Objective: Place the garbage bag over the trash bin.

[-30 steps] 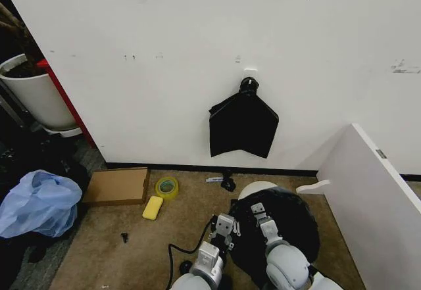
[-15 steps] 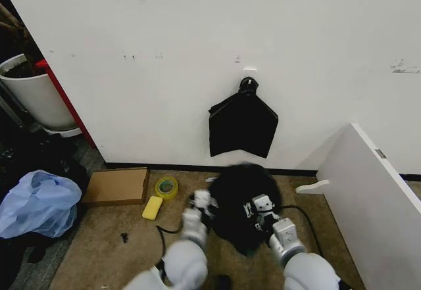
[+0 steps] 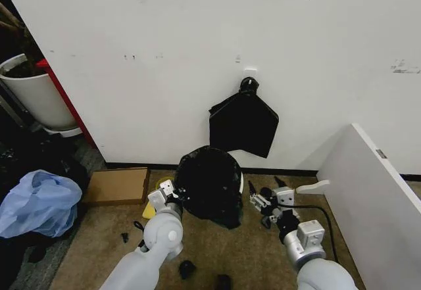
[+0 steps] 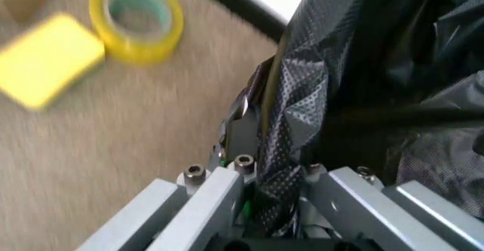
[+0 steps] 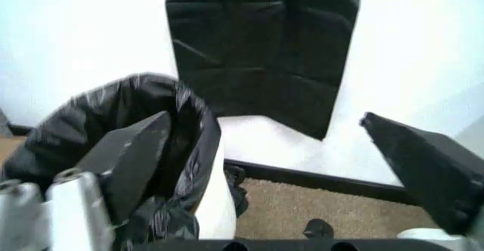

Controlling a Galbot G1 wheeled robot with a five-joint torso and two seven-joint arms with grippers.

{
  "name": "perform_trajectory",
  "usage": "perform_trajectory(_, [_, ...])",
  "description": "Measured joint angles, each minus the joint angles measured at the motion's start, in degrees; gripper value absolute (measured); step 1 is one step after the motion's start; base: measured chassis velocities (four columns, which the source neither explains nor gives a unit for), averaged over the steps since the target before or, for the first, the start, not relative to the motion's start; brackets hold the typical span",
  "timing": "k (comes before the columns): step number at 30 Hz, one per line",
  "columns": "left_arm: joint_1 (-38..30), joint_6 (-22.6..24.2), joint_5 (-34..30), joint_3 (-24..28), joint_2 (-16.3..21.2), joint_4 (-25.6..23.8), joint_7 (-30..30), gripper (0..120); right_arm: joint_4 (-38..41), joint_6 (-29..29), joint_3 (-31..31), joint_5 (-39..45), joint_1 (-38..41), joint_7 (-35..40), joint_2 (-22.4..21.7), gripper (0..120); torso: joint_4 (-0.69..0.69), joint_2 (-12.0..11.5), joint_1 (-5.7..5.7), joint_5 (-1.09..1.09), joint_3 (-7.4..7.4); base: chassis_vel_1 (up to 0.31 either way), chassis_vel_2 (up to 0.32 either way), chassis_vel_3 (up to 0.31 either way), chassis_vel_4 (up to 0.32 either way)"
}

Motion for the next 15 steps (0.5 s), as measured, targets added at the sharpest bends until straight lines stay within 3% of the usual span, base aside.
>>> perform_trajectory(6, [-2.09, 4.40, -7.13, 0.07, -2.22, 1.54, -5.74, 0, -1.07, 0.19, -0.02, -1.66, -1.97, 0.05, 1.84, 100, 0.00, 0.00, 0.00, 0.01, 0.00, 0.000, 0.000, 0.000, 0.000])
perform_trajectory(10, [-3.25, 5.43, -8.01, 0.29, -3.29, 3.13, -9.16, 0, -1.67, 0.26, -0.22, -2.06, -2.17, 0.03, 2.18, 100, 0.00, 0.00, 0.00, 0.00, 0.00, 0.000, 0.000, 0.000, 0.000])
perform_trajectory(15, [-3.83, 6.07, -7.79, 0.65, -3.48, 4.14, -9.83, 21, -1.94, 0.25, -0.16, -1.98, -2.04, -0.31, 2.10, 100, 0.00, 0.00, 0.00, 0.00, 0.00, 0.000, 0.000, 0.000, 0.000])
